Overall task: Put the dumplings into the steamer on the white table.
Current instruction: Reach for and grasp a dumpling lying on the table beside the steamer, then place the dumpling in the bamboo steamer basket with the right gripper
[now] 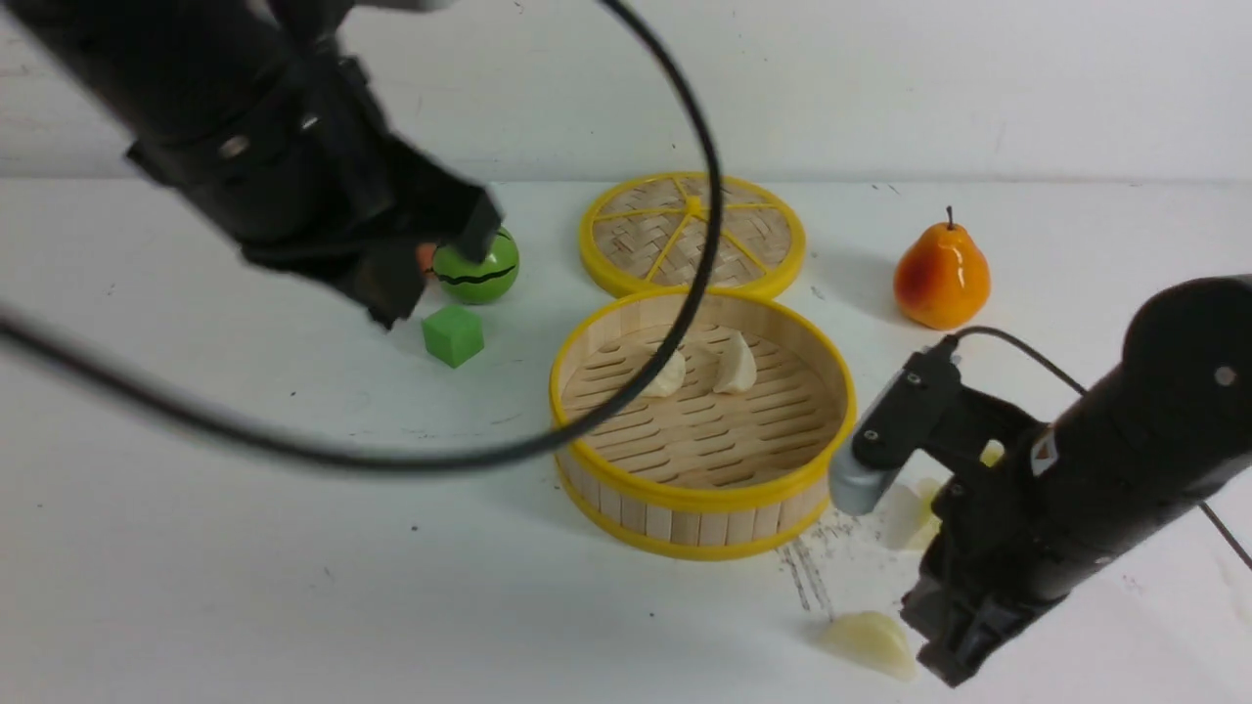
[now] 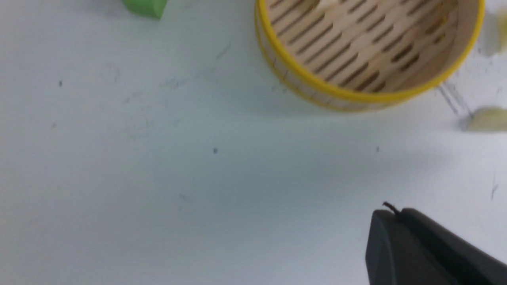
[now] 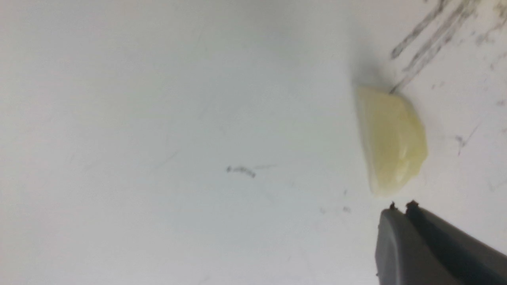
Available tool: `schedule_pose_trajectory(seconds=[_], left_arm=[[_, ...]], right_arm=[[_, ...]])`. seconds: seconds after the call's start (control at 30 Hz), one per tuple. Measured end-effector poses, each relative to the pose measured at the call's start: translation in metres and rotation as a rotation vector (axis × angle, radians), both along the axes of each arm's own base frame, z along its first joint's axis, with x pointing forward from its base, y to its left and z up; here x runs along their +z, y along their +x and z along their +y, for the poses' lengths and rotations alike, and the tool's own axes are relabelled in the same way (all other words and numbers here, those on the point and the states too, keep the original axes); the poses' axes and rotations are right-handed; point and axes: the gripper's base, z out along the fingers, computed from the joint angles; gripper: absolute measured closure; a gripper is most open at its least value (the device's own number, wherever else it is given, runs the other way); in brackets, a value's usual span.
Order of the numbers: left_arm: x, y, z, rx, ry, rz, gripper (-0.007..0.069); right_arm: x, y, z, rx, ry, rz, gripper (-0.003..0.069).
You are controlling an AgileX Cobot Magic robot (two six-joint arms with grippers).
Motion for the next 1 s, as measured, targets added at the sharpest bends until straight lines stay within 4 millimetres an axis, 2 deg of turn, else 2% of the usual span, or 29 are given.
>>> schedule_pose_trajectory(seconds=[0.03,0.07,0.1,0.2,0.33,0.43,0.5,0.57,0.63,0.67,0.7,0.77,0.87,0.9,0.93,1.0], left_arm=[[-0.006,-0.018,0.009,-0.003,-0.008,0.009,0.0638],[-0.007,-0.026,0.013,-0.003,-0.011,0.004,0.0638],[-0.010,-0.045,0.023,-0.004,-0.026,-0.001,0.0638],[-0.023,-0.086,0.043,-0.011,-0.058,-0.002,0.0638],[-0.038,-0.120,0.060,-0.011,-0.096,-0.013,0.0638],[-0.046,-0.138,0.070,0.008,-0.119,-0.022,0.0638],[-0.049,-0.146,0.075,0.026,-0.138,-0.029,0.0638],[-0.048,-0.150,0.077,0.037,-0.152,-0.036,0.0638],[-0.047,-0.152,0.079,0.040,-0.159,-0.042,0.0638],[-0.047,-0.153,0.079,0.042,-0.161,-0.042,0.0638],[-0.047,-0.153,0.079,0.042,-0.160,-0.040,0.0638],[-0.047,-0.153,0.079,0.043,-0.159,-0.038,0.0638],[-0.048,-0.154,0.079,0.043,-0.158,-0.036,0.0638],[-0.048,-0.154,0.079,0.043,-0.158,-0.036,0.0638],[-0.048,-0.154,0.079,0.043,-0.158,-0.037,0.0638],[-0.047,-0.153,0.079,0.042,-0.162,-0.044,0.0638]], right_arm=[[-0.006,0.006,0.002,-0.009,0.002,-0.016,0.0594],[-0.008,0.008,0.003,-0.013,0.002,-0.021,0.0582],[-0.014,0.012,0.004,-0.018,0.001,-0.028,0.0531],[-0.029,0.022,0.007,-0.032,-0.004,-0.034,0.0370],[-0.049,0.033,0.011,-0.045,-0.015,-0.035,0.0183],[-0.064,0.038,0.012,-0.050,-0.030,-0.020,0.0120],[-0.073,0.040,0.013,-0.049,-0.041,0.000,0.0124],[-0.075,0.041,0.013,-0.045,-0.048,0.005,0.0188],[-0.075,0.042,0.014,-0.047,-0.047,0.011,0.0301],[-0.072,0.043,0.015,-0.046,-0.048,0.027,0.0407],[-0.070,0.043,0.016,-0.049,-0.047,0.040,0.0435],[-0.062,0.045,0.018,-0.054,-0.041,0.068,0.0424],[-0.035,0.051,0.029,-0.070,-0.015,0.085,0.0418],[-0.015,0.055,0.037,-0.073,0.014,0.062,0.0418],[-0.006,0.057,0.041,-0.075,0.026,0.051,0.0418],[0.024,0.063,0.056,-0.071,0.074,0.002,0.0418]])
